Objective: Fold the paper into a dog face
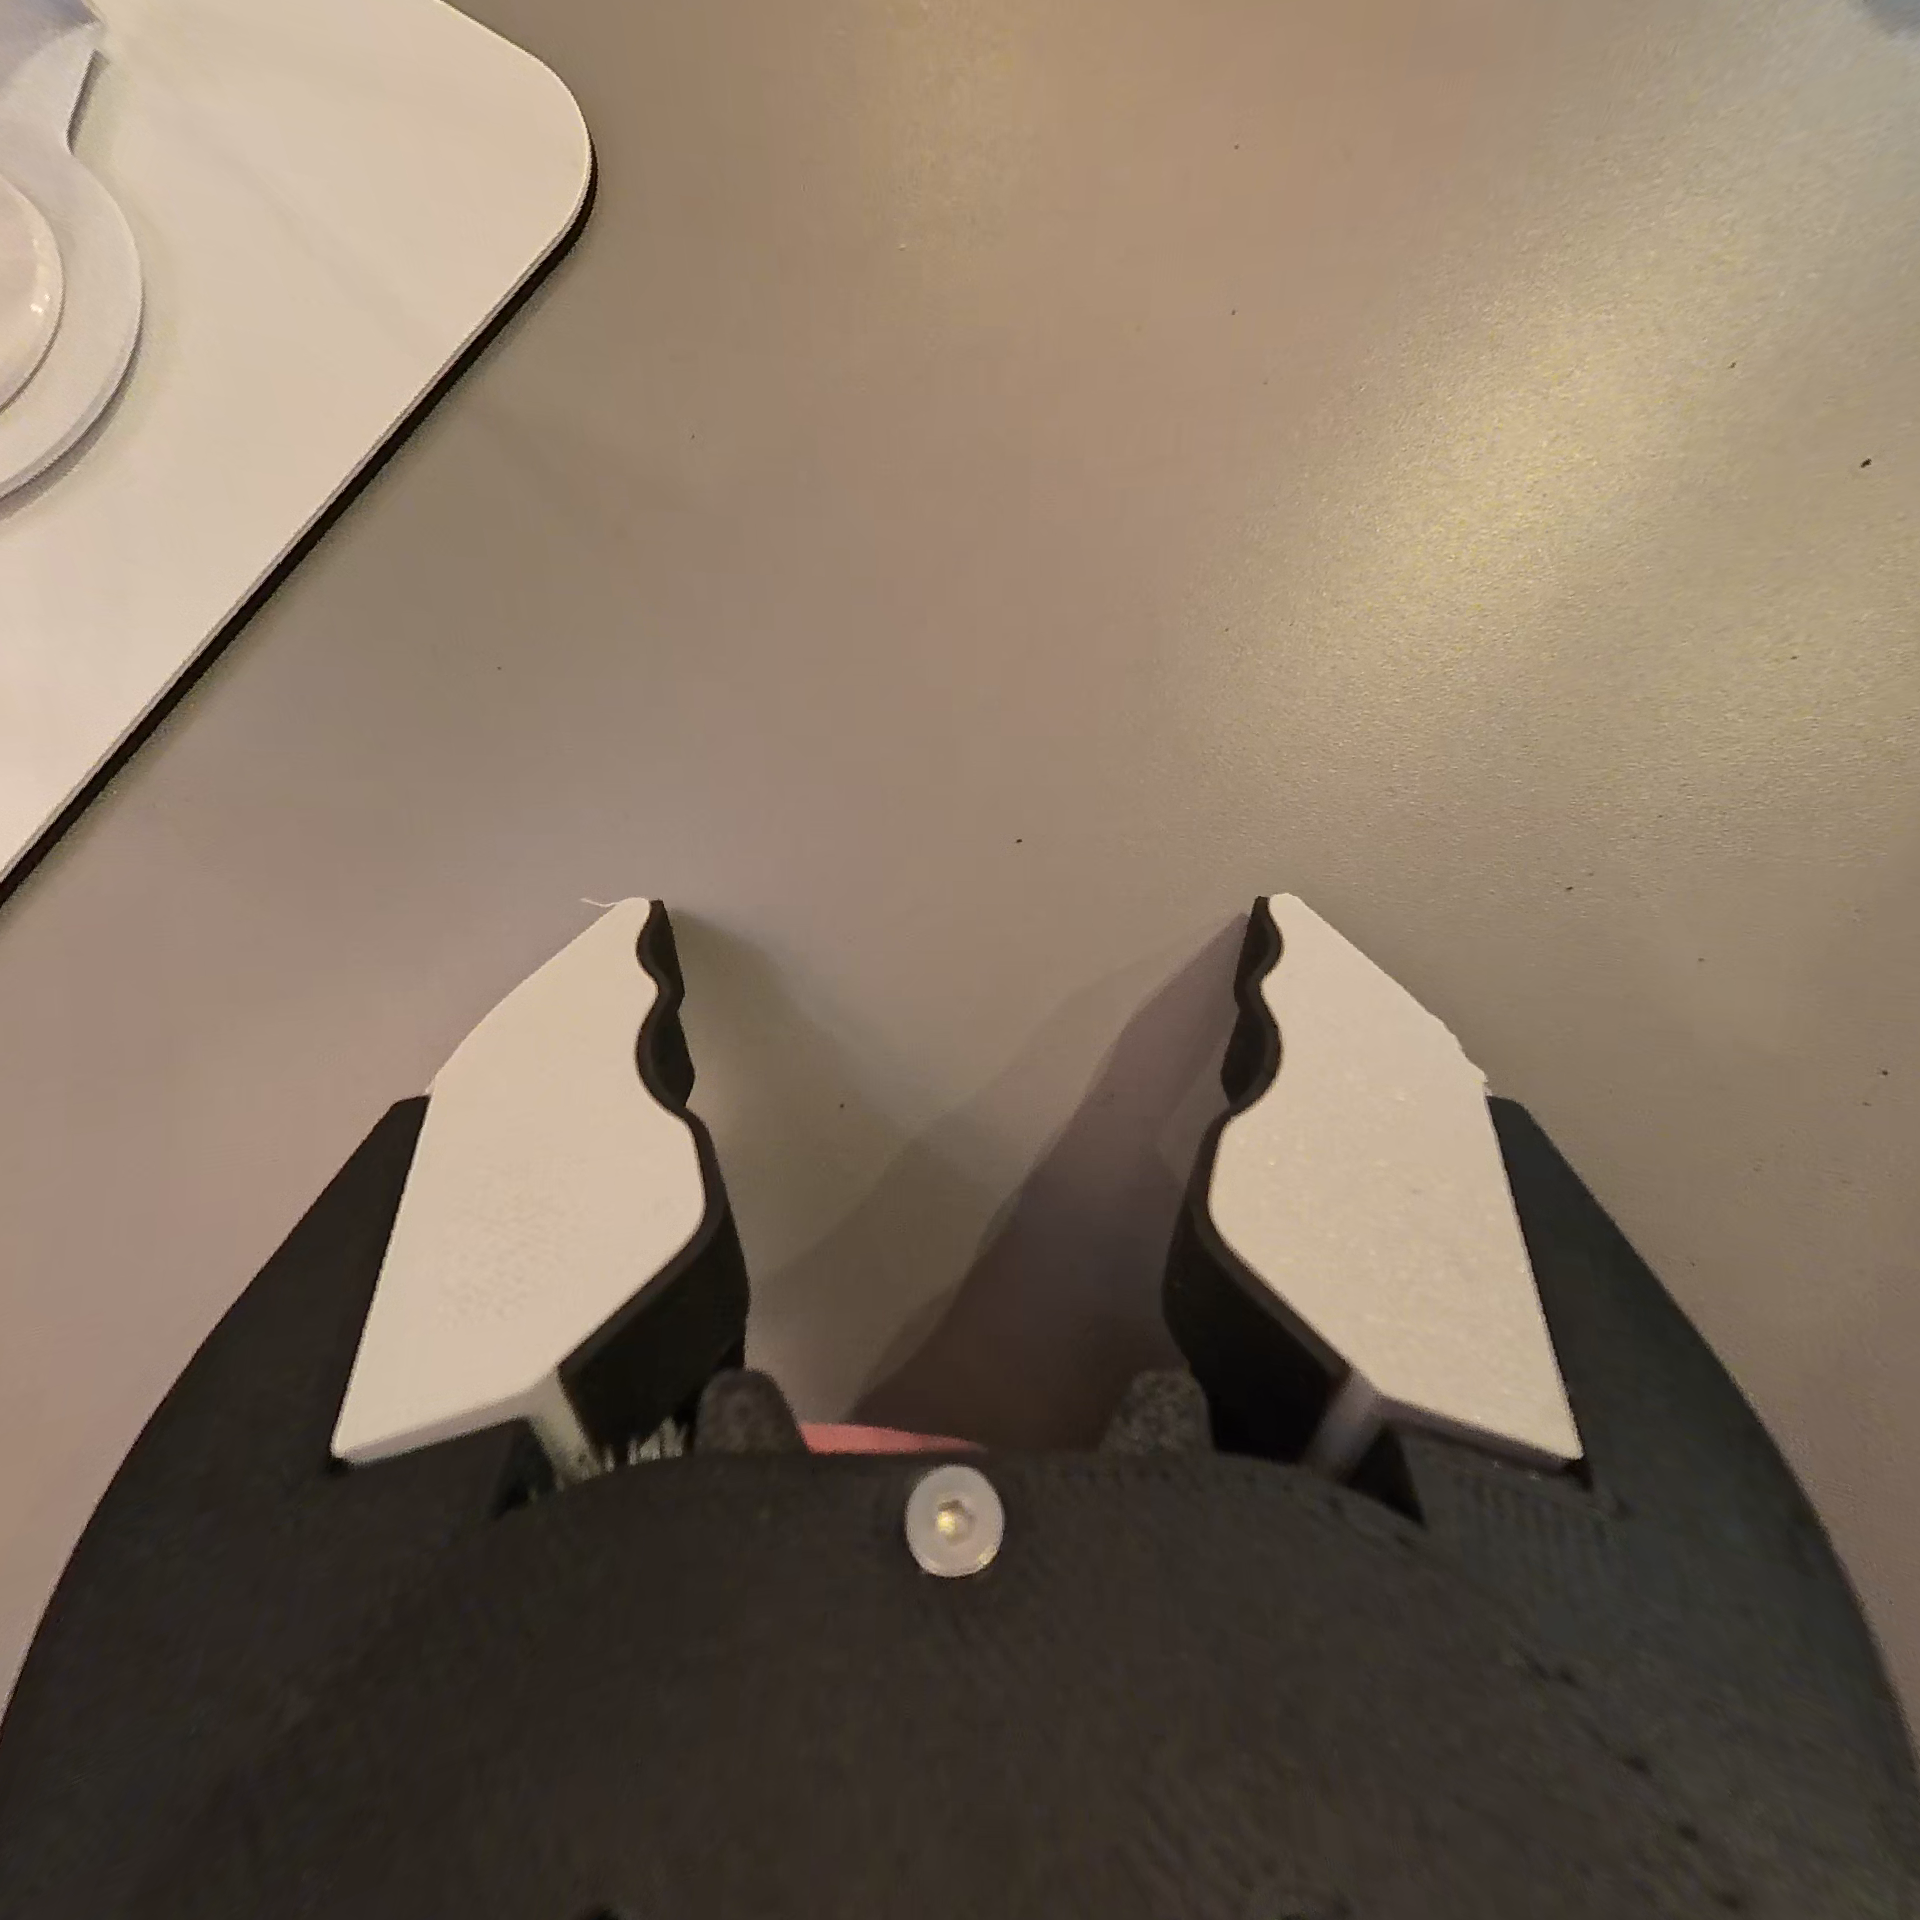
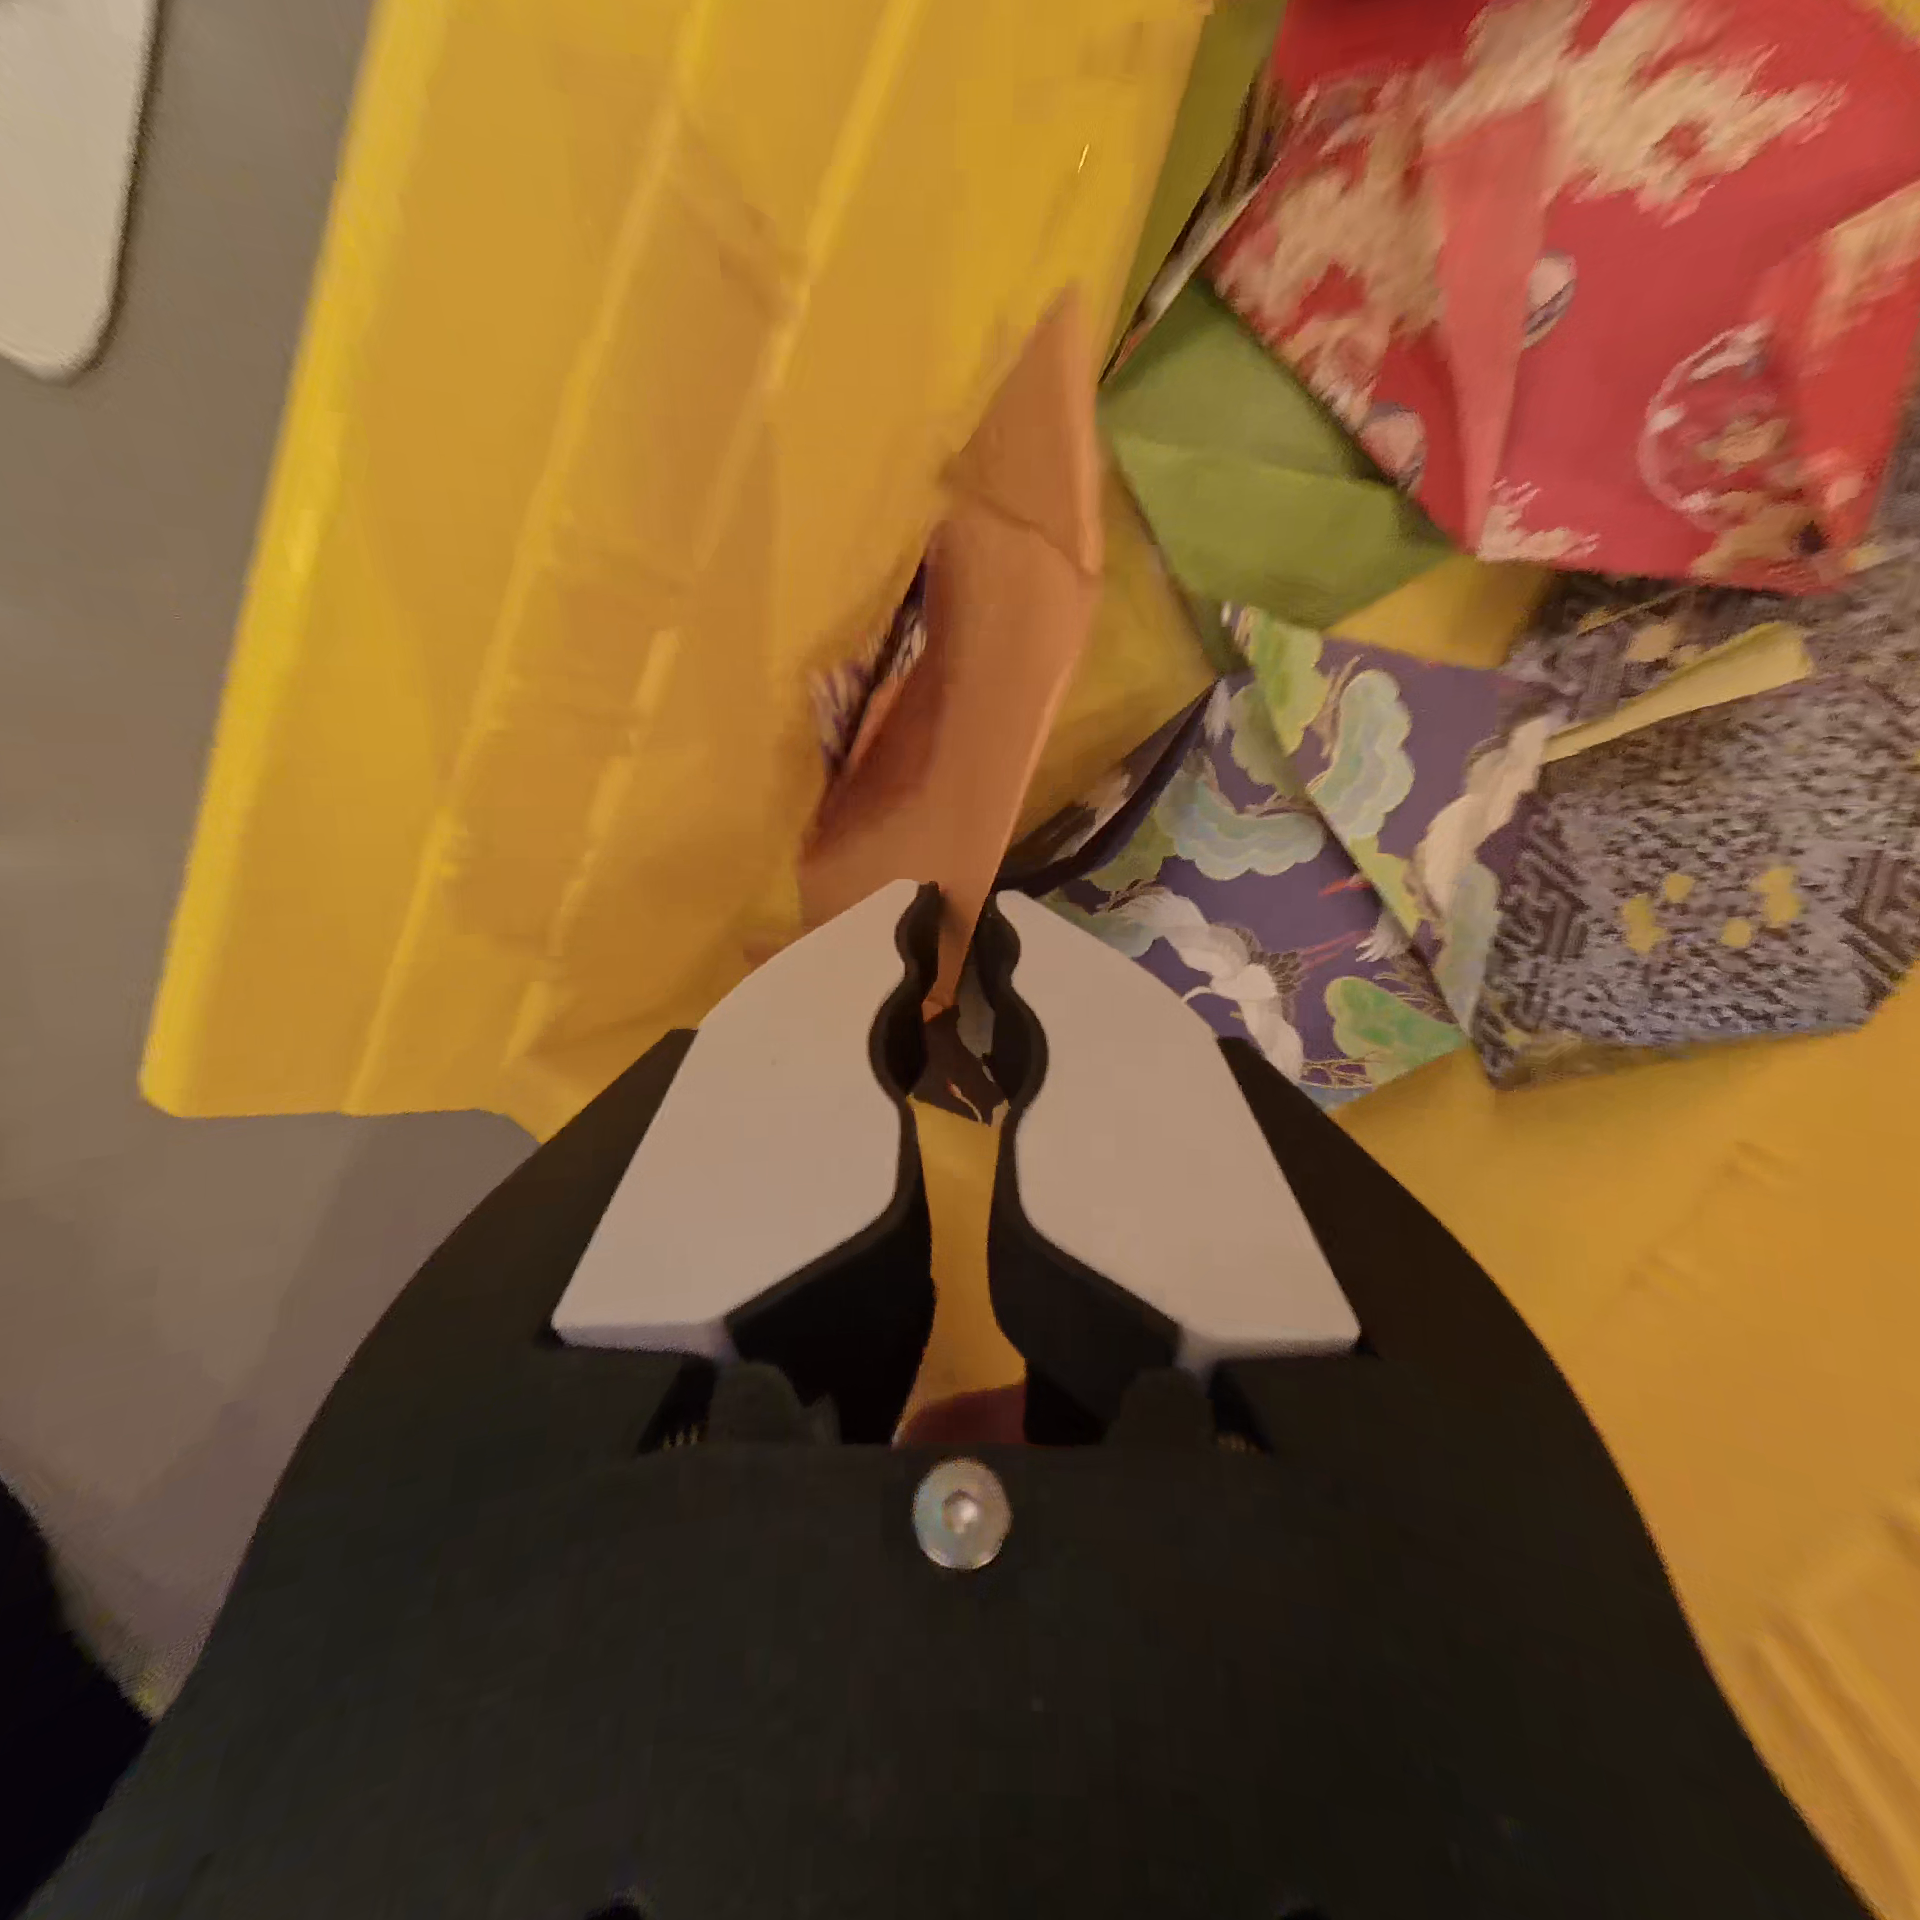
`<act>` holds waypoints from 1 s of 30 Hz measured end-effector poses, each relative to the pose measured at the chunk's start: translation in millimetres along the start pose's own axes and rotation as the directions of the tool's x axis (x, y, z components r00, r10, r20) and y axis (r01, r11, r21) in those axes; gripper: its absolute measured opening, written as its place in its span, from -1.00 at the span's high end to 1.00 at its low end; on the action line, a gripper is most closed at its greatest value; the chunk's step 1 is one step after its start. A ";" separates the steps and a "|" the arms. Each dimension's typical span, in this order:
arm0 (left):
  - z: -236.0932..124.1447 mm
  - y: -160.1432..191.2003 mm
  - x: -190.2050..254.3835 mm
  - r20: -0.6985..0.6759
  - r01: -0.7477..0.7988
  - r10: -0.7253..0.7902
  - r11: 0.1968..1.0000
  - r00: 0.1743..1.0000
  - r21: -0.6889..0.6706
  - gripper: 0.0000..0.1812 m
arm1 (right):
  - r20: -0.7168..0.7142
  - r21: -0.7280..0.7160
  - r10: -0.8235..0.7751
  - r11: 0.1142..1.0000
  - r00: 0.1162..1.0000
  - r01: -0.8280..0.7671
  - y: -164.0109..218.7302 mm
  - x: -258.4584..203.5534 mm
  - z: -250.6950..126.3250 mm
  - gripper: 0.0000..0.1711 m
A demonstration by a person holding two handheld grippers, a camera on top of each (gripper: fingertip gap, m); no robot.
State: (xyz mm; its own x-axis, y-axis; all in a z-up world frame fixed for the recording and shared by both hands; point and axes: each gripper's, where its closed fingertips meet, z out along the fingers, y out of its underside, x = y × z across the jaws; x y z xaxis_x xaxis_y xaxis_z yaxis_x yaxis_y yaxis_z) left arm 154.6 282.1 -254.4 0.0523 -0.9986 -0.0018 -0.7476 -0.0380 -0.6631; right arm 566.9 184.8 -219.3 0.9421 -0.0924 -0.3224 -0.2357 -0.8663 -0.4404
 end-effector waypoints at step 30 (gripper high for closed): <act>0.2 0.2 -0.3 -0.001 0.001 -0.001 1.000 1.000 0.004 -0.11 | 0.019 0.016 0.379 0.925 0.925 -0.379 18.3 27.2 -5.0 0.88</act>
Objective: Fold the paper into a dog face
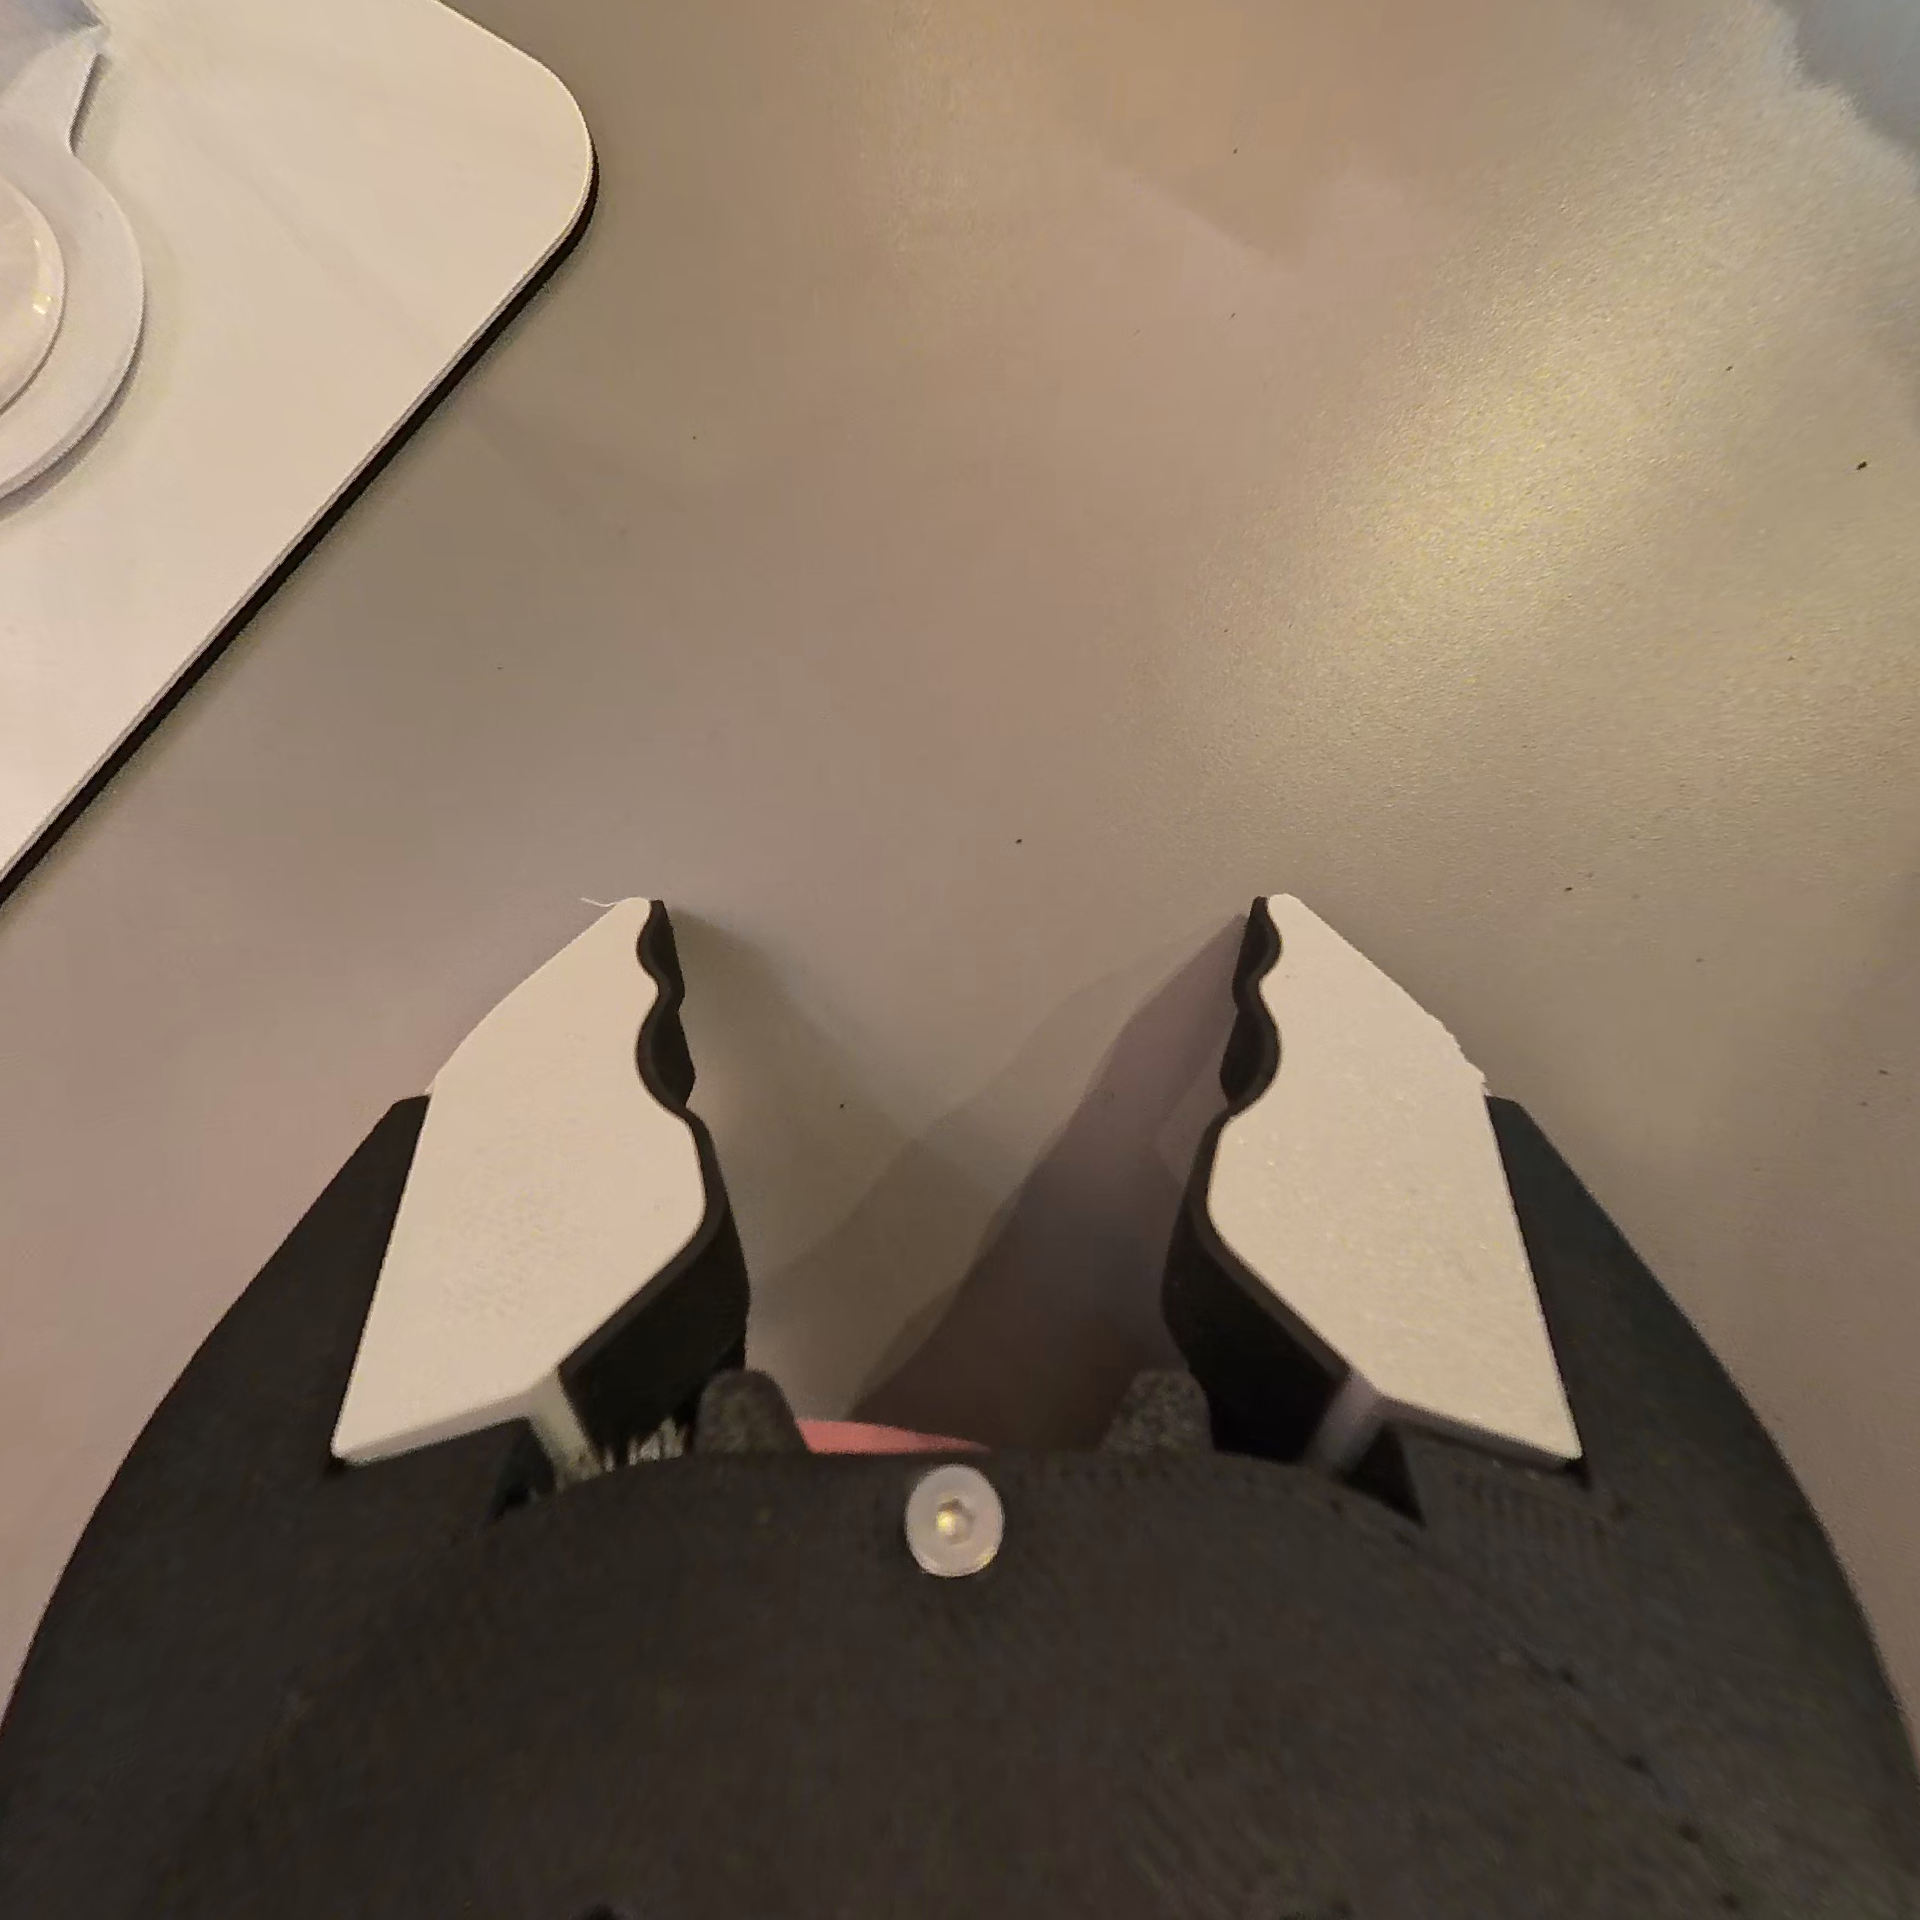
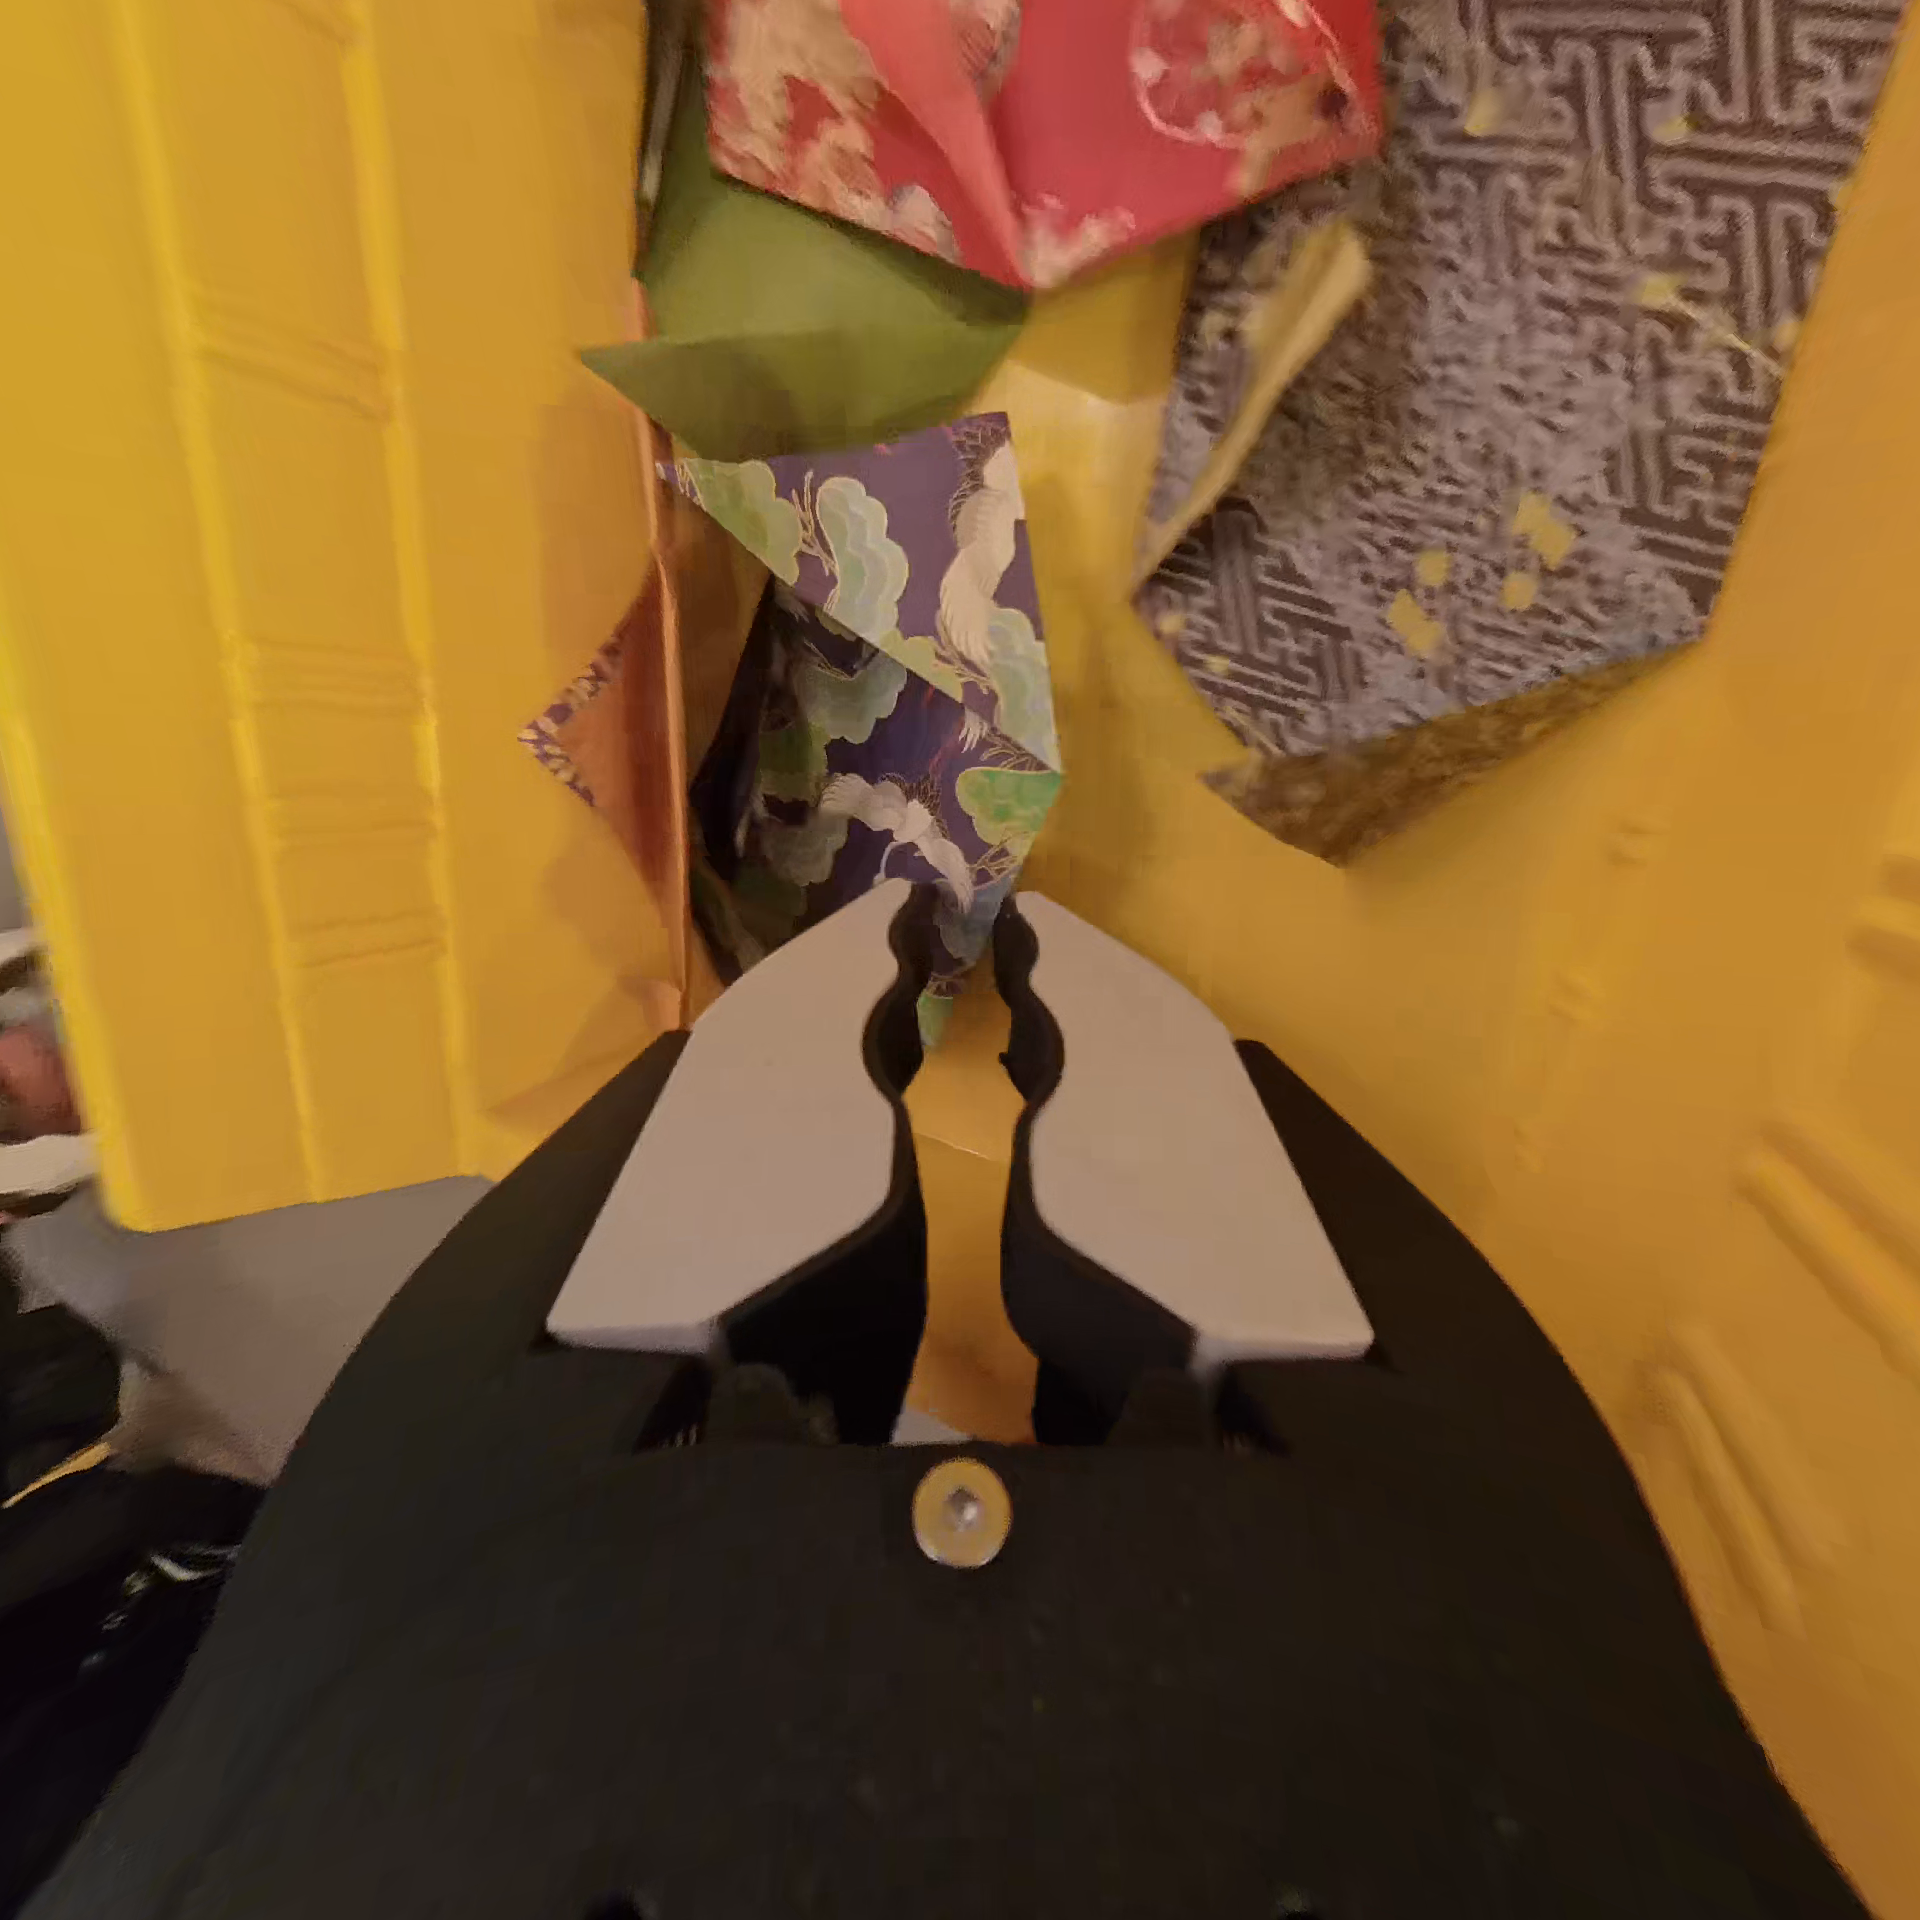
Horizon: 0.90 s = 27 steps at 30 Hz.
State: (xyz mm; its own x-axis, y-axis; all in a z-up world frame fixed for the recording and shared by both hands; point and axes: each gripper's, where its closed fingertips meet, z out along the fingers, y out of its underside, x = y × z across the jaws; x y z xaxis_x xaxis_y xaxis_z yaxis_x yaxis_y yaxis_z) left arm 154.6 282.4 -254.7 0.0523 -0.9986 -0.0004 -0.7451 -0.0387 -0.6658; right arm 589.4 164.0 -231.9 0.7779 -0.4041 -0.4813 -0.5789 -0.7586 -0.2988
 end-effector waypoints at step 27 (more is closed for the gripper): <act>-0.3 -0.4 -0.2 0.004 0.005 -0.005 1.000 1.000 0.002 -0.09 | 0.191 0.266 -0.226 0.949 0.955 0.171 -54.0 -73.9 -68.4 0.99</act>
